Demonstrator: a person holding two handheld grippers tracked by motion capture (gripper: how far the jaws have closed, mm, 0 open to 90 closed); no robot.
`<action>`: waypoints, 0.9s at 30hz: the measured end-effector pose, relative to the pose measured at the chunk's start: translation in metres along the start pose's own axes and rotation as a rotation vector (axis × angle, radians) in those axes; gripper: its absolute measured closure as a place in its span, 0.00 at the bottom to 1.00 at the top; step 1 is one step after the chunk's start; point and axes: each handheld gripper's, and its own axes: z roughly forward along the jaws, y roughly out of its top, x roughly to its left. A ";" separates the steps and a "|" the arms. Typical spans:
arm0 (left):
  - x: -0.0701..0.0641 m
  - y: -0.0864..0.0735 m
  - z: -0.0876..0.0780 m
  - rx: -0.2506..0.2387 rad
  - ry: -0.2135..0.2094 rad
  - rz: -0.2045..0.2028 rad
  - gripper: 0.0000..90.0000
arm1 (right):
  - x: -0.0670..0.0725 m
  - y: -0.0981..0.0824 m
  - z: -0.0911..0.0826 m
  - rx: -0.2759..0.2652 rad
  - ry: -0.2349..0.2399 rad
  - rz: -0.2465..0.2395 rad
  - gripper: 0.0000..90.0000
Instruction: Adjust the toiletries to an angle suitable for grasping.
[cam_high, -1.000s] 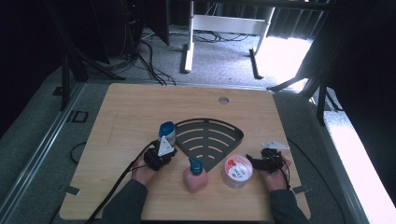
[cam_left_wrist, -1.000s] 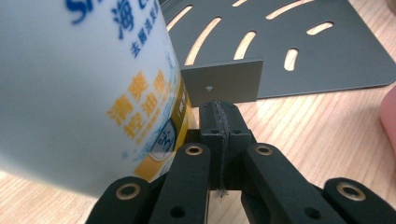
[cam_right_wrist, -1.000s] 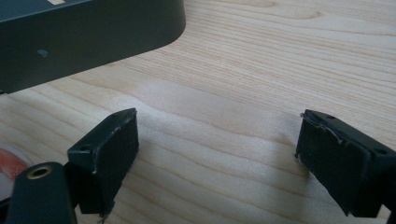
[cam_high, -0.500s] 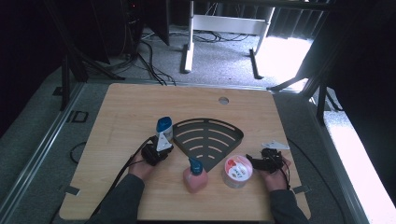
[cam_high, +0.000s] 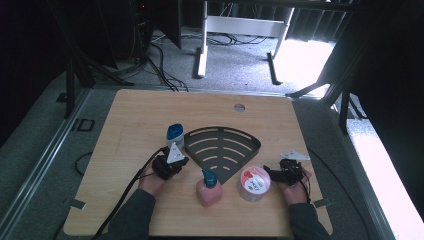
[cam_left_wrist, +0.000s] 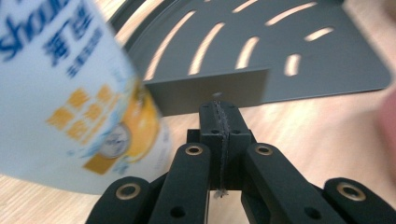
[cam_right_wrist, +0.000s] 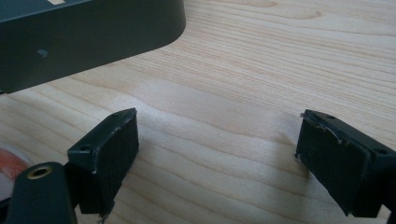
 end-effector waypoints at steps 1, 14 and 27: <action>-0.002 0.000 -0.002 -0.006 -0.008 -0.001 1.00 | 0.000 0.000 0.000 0.000 0.000 0.000 0.14; -0.020 0.005 -0.031 -0.036 -0.118 0.011 1.00 | 0.000 0.000 0.000 0.000 0.000 0.001 0.14; -0.038 0.015 -0.051 -0.081 -0.207 0.028 1.00 | 0.000 0.000 0.000 0.000 0.000 0.001 0.14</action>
